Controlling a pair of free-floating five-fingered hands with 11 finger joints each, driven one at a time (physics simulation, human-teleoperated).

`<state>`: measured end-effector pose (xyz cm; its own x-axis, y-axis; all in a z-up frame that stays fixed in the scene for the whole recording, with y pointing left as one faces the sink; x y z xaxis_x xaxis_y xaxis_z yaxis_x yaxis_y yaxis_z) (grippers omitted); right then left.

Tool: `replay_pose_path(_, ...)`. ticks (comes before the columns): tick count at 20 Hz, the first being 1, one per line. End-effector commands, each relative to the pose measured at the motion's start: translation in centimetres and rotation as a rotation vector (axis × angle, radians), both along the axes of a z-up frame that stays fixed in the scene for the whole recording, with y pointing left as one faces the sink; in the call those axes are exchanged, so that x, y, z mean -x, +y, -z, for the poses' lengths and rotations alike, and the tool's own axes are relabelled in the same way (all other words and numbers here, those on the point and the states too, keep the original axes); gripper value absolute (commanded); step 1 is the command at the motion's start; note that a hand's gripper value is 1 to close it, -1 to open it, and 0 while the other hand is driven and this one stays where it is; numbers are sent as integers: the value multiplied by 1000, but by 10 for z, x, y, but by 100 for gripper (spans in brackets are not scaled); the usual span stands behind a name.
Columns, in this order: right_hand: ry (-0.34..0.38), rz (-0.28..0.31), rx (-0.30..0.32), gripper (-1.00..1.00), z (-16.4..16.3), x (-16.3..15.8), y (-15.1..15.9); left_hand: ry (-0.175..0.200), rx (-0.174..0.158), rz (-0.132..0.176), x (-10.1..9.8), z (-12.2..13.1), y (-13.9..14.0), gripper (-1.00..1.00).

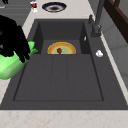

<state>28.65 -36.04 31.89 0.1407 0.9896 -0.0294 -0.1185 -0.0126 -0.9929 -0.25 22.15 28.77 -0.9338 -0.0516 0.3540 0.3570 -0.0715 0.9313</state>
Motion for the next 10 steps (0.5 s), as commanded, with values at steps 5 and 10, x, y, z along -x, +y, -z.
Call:
replay_pose_path(5,5,-146,5,100,2,7,34,0,0,0,0,0,0,0)
replay_pose_path(10,7,-129,-5,100,4,7,63,0,0,0,0,0,0,0)
